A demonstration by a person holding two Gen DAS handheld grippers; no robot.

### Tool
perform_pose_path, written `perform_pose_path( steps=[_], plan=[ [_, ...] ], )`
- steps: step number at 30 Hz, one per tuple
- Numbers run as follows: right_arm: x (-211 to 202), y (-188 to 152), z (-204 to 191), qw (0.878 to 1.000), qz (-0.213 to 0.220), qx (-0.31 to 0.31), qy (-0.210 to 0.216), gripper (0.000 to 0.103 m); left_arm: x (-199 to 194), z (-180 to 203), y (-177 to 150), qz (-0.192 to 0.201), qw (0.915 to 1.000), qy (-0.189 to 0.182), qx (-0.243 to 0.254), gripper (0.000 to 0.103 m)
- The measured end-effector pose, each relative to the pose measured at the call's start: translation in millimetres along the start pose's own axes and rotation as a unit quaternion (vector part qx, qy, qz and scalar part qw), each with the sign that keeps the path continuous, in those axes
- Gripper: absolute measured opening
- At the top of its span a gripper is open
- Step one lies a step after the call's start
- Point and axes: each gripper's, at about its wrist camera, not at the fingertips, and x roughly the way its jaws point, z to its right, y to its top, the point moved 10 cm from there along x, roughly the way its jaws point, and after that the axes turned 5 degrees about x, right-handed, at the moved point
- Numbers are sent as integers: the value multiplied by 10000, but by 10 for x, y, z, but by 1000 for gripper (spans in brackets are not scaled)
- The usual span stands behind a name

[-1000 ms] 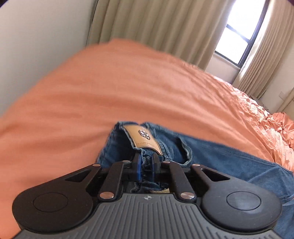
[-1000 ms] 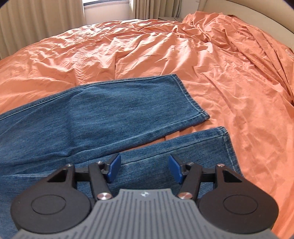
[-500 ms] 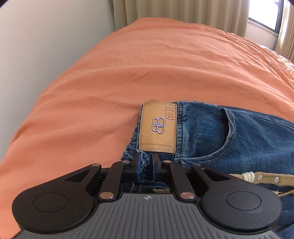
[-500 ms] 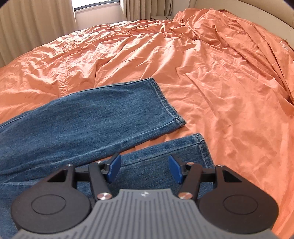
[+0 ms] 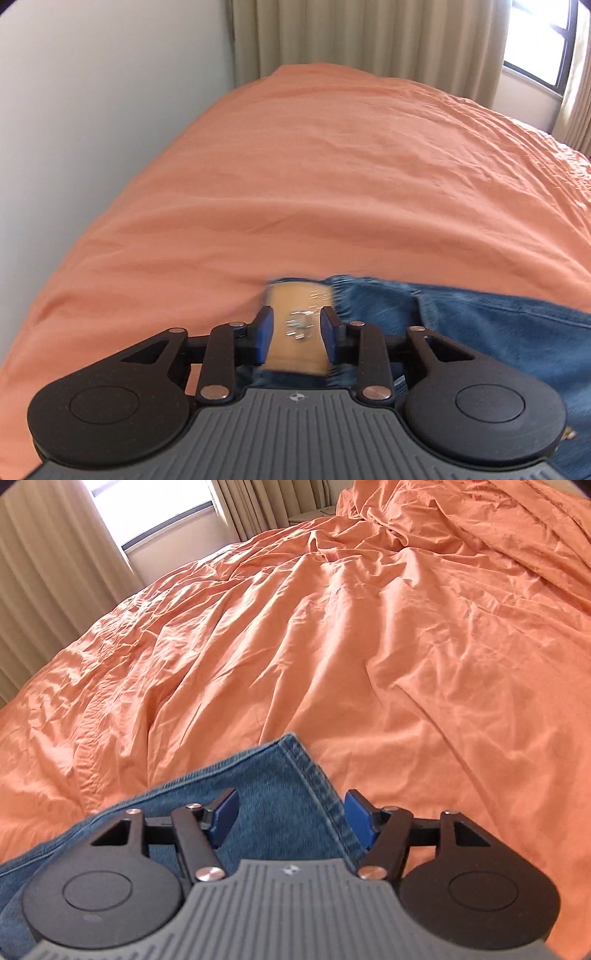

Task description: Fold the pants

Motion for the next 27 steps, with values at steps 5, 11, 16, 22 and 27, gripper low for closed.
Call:
perform_pose_path(
  steps=[5,11,16,22,27],
  plan=[
    [410,103,4,9988,-452,62,182,41,359,234,-36,-198,9989,307,300,27],
    [489,202,95,9997,-84,-127,-215,0,687,298,-24,-389,9975,501,299,21],
    [539,299,439,9925,104,32,-1221,0,794,349,-65,-469,9955,718,414,21],
    [64,208,458,9980,20,44,-635,2,399,260,62,-93,9974,709,97,23],
    [-412,-11,350,9997,-120,-134,-171,4,-226,148,-22,-63,9971,617,431,23]
  ],
)
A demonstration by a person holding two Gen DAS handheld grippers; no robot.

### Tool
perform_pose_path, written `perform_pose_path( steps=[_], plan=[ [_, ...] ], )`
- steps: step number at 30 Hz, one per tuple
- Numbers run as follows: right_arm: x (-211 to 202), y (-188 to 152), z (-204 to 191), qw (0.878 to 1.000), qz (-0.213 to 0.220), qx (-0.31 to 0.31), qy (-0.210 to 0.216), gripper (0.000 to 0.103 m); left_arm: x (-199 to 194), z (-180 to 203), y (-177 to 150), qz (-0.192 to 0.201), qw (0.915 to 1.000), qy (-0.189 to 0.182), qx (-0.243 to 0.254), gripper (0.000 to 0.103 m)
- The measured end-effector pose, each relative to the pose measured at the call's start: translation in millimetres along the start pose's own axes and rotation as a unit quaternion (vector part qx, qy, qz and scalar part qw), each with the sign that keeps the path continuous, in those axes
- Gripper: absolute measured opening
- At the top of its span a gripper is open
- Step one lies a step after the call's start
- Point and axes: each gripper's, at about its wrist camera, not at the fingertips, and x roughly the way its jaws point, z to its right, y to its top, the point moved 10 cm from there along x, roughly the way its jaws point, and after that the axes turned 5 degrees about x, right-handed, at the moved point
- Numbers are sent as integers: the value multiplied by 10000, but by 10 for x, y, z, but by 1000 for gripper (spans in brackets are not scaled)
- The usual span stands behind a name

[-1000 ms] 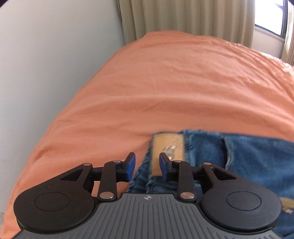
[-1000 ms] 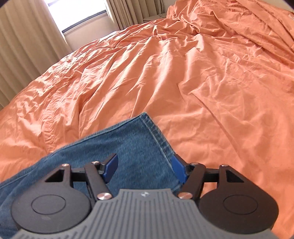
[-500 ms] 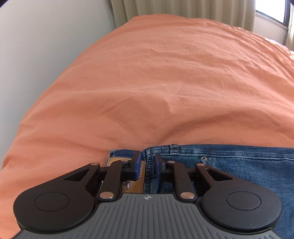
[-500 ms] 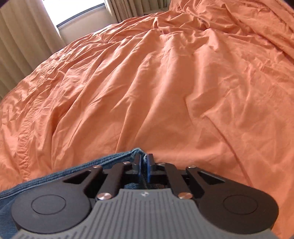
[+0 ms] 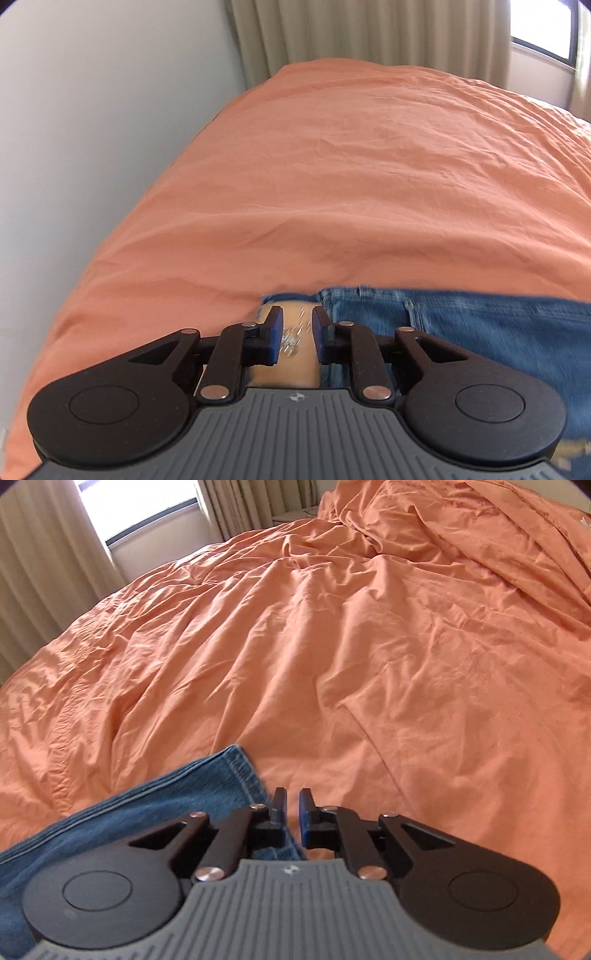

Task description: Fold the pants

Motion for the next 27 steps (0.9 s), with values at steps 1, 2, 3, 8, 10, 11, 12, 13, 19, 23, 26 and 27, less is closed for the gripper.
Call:
perform_pose_path(
  steps=[1,2,3,8,10,11,12,13,19,23,26,27],
  plan=[
    [-110,-62,-33,9999,-56,-80,104,4,-157,-39,-36,39,9999,-34,124,23],
    [-208,-111,-72,9995,-137,-203,192,5,-329,-84,-88,90,9997,-59,233,23],
    [-307,-165,-109,9989,-219,-351,227,6,-497,-125,-141,146,9993,-76,331,24],
    [-885,-551,-352,9882,-555,-1379,367,13,-1311,-224,-465,368,9940,-185,1017,27],
    [-1111,-763,-441,9806,-676,-1780,461,14,-1593,-238,-651,424,9897,-158,1362,28],
    [-1217,-873,-478,9755,-732,-2016,487,15,-1708,-238,-752,428,9871,-147,1534,28],
    [-1316,-986,-506,9702,-781,-2237,504,15,-1851,-227,-894,444,9830,-110,1779,29],
    [-1407,-1101,-528,9650,-824,-2439,505,15,-1974,-218,-1013,454,9792,-62,1975,30],
    [-1584,-1782,-531,9217,-1402,-3572,572,22,-2512,-338,-1661,498,9639,262,2604,36],
    [-1479,-2207,-450,8833,-1880,-4267,484,22,-2696,-356,-1987,493,9517,484,2991,47],
    [-1363,-2408,-397,8604,-2169,-4597,351,27,-2663,-300,-2226,346,9365,644,3429,54],
    [-1321,-2453,-374,8544,-2213,-4692,272,28,-2617,-261,-2346,260,9276,697,3660,57]
  ],
)
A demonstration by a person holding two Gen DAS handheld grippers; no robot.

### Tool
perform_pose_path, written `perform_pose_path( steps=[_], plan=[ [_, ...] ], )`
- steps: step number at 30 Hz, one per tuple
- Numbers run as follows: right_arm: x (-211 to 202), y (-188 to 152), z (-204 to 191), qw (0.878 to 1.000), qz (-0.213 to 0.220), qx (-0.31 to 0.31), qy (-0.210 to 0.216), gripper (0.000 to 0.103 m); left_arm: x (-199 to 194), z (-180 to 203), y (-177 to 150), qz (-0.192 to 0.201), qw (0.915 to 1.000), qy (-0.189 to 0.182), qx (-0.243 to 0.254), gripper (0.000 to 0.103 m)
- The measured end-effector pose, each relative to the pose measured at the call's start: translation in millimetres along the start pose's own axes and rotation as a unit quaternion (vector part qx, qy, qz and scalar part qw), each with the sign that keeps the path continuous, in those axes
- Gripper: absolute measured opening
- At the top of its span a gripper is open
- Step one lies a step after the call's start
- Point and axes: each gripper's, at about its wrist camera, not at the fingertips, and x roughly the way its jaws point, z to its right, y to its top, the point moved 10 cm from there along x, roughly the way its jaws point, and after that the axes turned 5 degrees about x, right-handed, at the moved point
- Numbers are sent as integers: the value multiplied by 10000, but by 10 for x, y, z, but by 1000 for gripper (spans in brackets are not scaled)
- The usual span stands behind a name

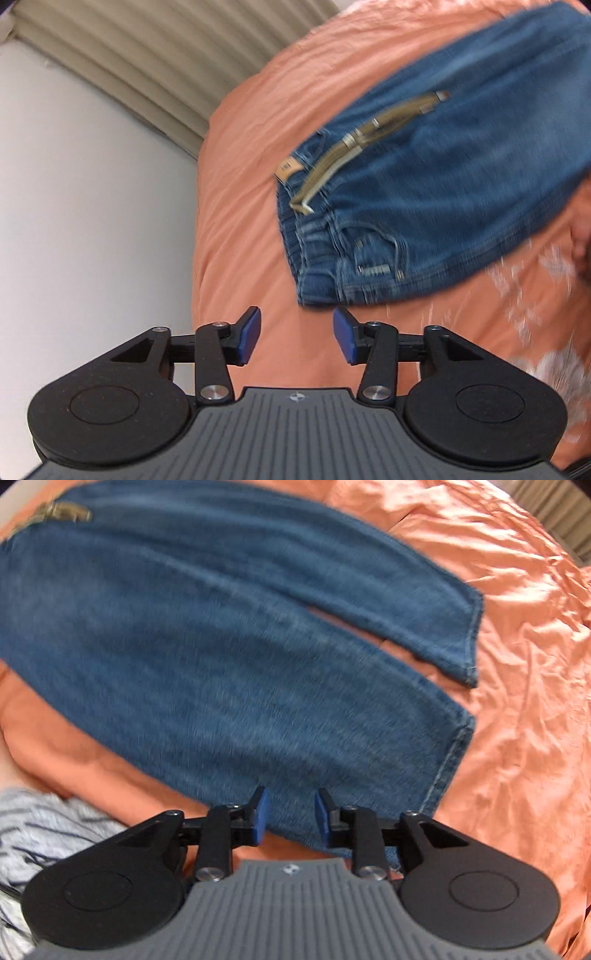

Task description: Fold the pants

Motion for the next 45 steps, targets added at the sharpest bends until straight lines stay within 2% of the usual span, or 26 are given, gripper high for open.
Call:
perform_pose_path(
  steps=[3,8,15,20,25,27,29,30,31,32,34,37,40,43,45],
  plan=[
    [141,-65,5,9994,-285,-96,-195,32,109,305,-65,-178,9963,32,835,58],
    [31,-60,100,9992,-262,-40,-284,32,312,689,-16,-158,9836,-8,1798,60],
    [-673,-39,261,9992,103,-75,-383,36,665,1097,24,176,9629,-189,2686,62],
    [-1178,-142,316,9986,180,-98,-496,39,819,1182,-10,374,9486,-212,3137,63],
    [-1327,-254,303,9980,108,-139,-611,44,921,1171,86,682,9328,-120,3536,63],
    [-1274,-316,288,9981,47,-125,-599,44,960,1166,101,789,9229,-36,3768,62],
    [-1180,-387,255,9982,-42,-134,-585,44,1008,1181,89,760,9179,-58,3895,48],
    [-1129,-416,240,9982,-79,-138,-584,44,1028,1184,85,725,9165,-74,3933,34],
    [-1073,-449,220,9982,-119,-142,-576,44,1025,1191,96,734,9158,-112,3946,26],
    [-1025,-481,198,9981,-151,-163,-572,44,1020,1181,113,750,9178,-120,3897,25],
    [-937,-531,156,9979,-172,-270,-561,44,993,1133,156,772,9271,-107,3667,20],
    [-860,-567,46,9965,-88,-628,-553,43,895,995,278,831,9500,-99,3009,18],
    [-825,-559,-104,9914,110,-1171,-570,40,786,787,452,865,9730,-198,2131,18],
    [-746,-516,-208,9852,242,-1599,-568,29,696,579,630,868,9870,-268,1323,18],
    [-652,-489,-225,9821,244,-1789,-536,29,647,422,761,923,9923,-263,777,18]
  ],
)
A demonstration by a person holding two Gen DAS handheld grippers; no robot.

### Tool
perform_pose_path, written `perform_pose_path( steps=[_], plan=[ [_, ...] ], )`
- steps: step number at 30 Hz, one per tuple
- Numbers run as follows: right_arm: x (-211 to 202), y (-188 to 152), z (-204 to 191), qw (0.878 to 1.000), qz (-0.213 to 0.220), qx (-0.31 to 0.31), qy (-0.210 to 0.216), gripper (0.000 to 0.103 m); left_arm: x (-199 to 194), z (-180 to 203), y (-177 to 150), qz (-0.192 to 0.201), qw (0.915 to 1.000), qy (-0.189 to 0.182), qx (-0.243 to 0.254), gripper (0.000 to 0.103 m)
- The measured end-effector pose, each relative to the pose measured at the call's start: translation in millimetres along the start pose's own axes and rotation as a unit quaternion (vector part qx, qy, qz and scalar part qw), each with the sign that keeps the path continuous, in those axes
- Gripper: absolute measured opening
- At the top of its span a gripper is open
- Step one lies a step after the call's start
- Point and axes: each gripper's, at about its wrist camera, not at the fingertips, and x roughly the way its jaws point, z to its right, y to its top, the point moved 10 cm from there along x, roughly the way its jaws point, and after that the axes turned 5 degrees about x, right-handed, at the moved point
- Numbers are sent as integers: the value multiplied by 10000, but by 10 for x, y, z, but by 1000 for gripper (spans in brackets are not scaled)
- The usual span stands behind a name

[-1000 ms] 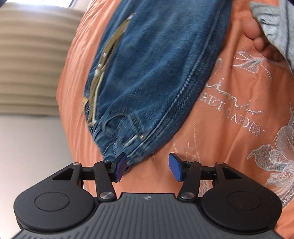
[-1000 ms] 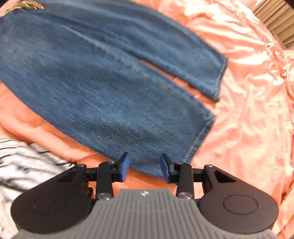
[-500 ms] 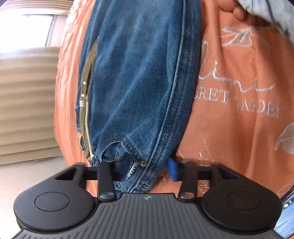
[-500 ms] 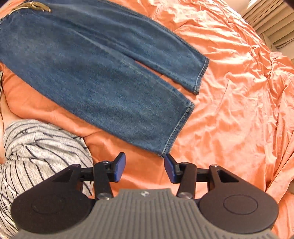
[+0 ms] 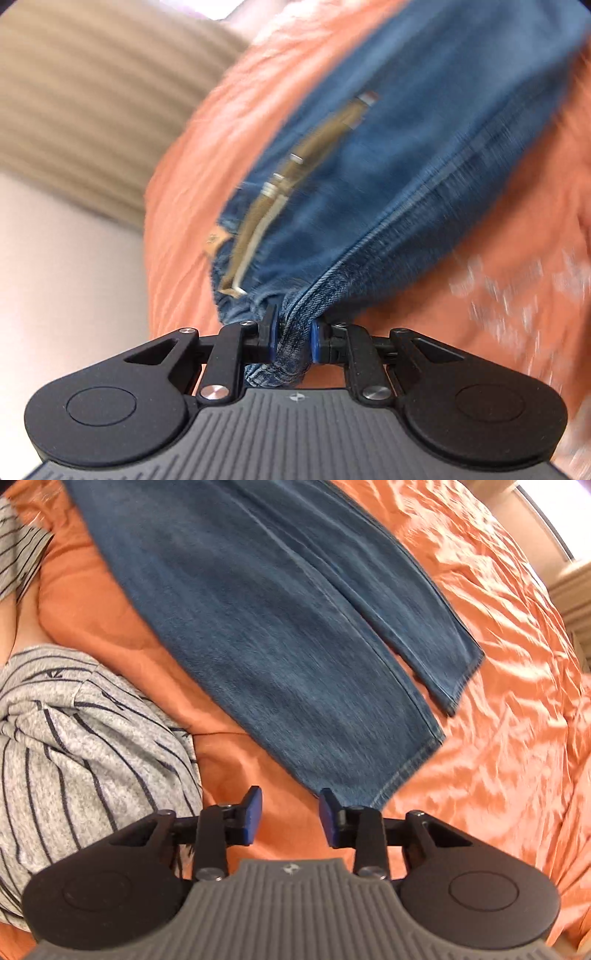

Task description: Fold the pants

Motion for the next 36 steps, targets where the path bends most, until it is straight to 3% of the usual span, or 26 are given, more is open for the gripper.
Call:
perform_pose_path(
  steps=[2,4,12,14,20,26,31,36],
  plan=[
    [132,-9,-12,9999,-36,-102,87,29,-5,-157,86,21,9978,0,-662,18],
    [309,-55,-4,9995,-127,-270,52,29,14,-250,139,24,9954,66,-956,17],
    [856,-89,30,9969,-55,-749,-249,26,33,-317,215,-317,9931,208,-1111,17],
    [890,-107,46,9960,5,-792,-420,1,13,-327,218,-341,9920,276,-1183,17],
    [476,-48,295,9940,809,50,-729,0,-71,-358,191,-265,9879,428,-1464,15],
    [-199,243,828,9748,1694,1004,-1050,0,-123,-658,329,-59,9838,616,-1680,7],
    [-407,669,1360,9617,1959,1434,-1274,0,21,-1031,628,56,9814,820,-1736,6],
    [-285,1190,1833,9563,1957,1649,-1417,0,364,-1336,909,-24,9812,910,-1704,6]
  ],
)
